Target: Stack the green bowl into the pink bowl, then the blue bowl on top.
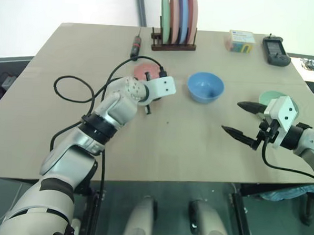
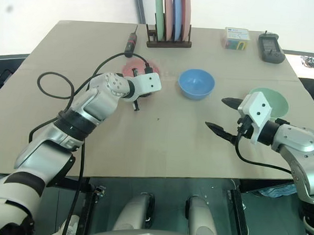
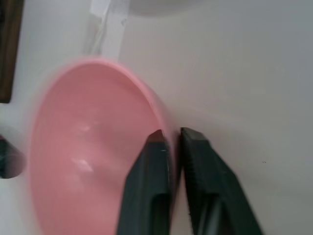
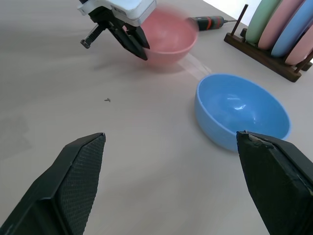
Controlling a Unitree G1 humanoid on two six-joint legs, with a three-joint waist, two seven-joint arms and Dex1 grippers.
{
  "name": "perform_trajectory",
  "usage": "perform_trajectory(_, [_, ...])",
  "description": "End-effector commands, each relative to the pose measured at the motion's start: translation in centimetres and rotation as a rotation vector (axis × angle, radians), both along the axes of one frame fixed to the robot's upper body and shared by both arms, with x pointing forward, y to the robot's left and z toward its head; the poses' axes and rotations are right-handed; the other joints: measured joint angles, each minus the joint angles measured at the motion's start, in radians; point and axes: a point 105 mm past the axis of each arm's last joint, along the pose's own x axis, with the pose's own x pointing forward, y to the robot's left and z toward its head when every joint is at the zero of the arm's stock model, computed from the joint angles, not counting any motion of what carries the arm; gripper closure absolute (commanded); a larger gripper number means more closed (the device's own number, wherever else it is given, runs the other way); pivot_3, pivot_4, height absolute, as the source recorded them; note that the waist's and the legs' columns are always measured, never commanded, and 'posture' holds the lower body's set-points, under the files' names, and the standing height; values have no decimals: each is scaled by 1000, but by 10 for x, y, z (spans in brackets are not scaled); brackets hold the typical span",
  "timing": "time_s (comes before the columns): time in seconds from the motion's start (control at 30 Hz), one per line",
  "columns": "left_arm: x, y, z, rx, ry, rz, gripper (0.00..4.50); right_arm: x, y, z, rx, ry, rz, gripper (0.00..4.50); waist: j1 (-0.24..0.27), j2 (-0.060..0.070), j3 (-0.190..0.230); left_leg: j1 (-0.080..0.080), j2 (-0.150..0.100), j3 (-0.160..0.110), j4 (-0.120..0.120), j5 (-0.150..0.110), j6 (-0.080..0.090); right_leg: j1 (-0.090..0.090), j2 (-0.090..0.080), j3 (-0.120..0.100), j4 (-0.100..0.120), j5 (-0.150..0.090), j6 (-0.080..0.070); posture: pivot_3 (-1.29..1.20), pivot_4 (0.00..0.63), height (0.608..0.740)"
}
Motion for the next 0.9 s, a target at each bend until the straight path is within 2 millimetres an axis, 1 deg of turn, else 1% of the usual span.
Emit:
perform_trajectory(0.03, [-12,-7,22,-3,-10,-81,4438,-5,-10,8,3,-45,-41,0,0,0,0,0,0,0,0,0,0,0,0,0,0,0,0,0,150,740])
perform_trajectory(0.13, [-31,-12,19,-12,55,-160,4438,-6,-16,3,1,-36,-66,0,0,0,0,0,0,0,0,0,0,0,0,0,0,0,0,0,150,740])
perform_trajectory(0.23, [-65,-18,18,-18,140,-315,4438,-8,-23,2,5,-34,-95,0,-3,0,0,0,0,0,0,0,0,0,0,0,0,0,0,0,150,740])
perform_trajectory(0.37, [-100,-9,11,38,213,-456,4438,-13,-36,0,-13,-23,-139,0,-1,0,0,1,1,0,1,0,0,0,0,0,2,0,0,0,150,740])
perform_trajectory(0.43, [-114,-12,6,21,282,-526,4438,-15,-42,0,-16,-22,-164,0,-1,0,0,2,1,0,1,0,0,1,0,0,3,0,0,0,150,740])
perform_trajectory(0.5, [-113,-20,0,7,293,-540,4438,-16,-46,-1,-23,-19,-187,0,4,0,0,3,1,0,3,0,0,2,0,0,3,-2,0,0,150,740])
perform_trajectory(0.57, [-110,-34,-5,-7,292,-573,4438,-17,-50,-2,-26,-13,-212,0,7,0,0,3,0,0,4,0,0,3,0,0,4,-4,0,0,150,740])
perform_trajectory(0.6, [-111,-39,-7,-8,295,-592,4131,-17,-51,-3,-25,-9,-221,0,6,0,0,3,0,0,6,0,0,4,0,0,4,-5,0,0,150,740])
perform_trajectory(0.63, [-114,-50,-7,-37,312,-627,3938,-18,-53,-5,-40,-4,-234,0,5,0,0,3,0,0,6,0,0,4,0,0,4,-5,0,0,150,740])
perform_trajectory(0.7, [-121,-64,-6,-67,329,-684,3387,-19,-55,-7,-57,-2,-256,0,3,0,0,3,-1,0,7,0,0,4,0,1,4,-5,0,0,150,740])
perform_trajectory(0.73, [-123,-68,-5,-73,334,-708,2872,-18,-57,-7,-61,-3,-269,0,2,0,0,2,-1,0,7,0,0,4,0,1,5,-4,0,0,150,740])
perform_trajectory(0.8, [-123,-69,-4,-71,332,-727,2195,-17,-59,-7,-65,-13,-293,0,-3,0,0,3,0,0,7,0,0,4,0,1,6,-4,1,0,150,740])
perform_trajectory(0.83, [-122,-69,-3,-79,333,-722,2100,-15,-61,-7,-75,-17,-320,0,-6,1,-1,3,0,0,7,0,0,3,0,1,7,-3,2,0,150,740])
perform_trajectory(0.9, [-119,-68,1,-94,320,-715,1457,-10,-65,-9,-88,-20,-364,0,-7,1,-1,5,0,0,6,0,0,3,1,2,10,-3,3,0,150,740])
